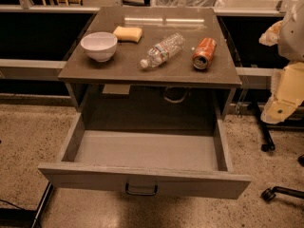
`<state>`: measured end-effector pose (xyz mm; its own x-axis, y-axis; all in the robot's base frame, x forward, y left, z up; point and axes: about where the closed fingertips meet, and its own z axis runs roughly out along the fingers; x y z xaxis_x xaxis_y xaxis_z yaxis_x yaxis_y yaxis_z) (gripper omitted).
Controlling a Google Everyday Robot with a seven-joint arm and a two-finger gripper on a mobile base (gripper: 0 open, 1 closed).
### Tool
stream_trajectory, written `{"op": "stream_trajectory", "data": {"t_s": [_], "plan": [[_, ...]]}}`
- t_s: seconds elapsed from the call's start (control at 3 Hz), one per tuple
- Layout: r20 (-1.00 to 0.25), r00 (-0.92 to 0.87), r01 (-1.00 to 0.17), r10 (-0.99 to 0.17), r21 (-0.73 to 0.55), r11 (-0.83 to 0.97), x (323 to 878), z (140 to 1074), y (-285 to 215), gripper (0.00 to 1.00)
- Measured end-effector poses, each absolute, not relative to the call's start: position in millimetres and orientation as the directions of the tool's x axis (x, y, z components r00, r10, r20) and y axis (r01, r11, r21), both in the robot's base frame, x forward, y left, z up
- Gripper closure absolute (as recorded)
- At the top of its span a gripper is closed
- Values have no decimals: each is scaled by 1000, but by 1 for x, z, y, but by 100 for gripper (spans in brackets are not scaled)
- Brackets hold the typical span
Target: Place water bottle into top drawer
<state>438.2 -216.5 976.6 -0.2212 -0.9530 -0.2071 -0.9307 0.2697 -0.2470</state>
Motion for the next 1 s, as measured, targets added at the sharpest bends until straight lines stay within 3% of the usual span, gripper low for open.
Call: {"op": "stream_trajectory", "data": {"t_s": [0.33,0.67,1.0], "plan": [[-207,-221,-931,-953,-247,269,438,977,-216,0],[-118,-128,-944,-985,-291,157,437,971,-195,0],[103,119,-901,-988,-406,-150,434,968,-144,0]]}}
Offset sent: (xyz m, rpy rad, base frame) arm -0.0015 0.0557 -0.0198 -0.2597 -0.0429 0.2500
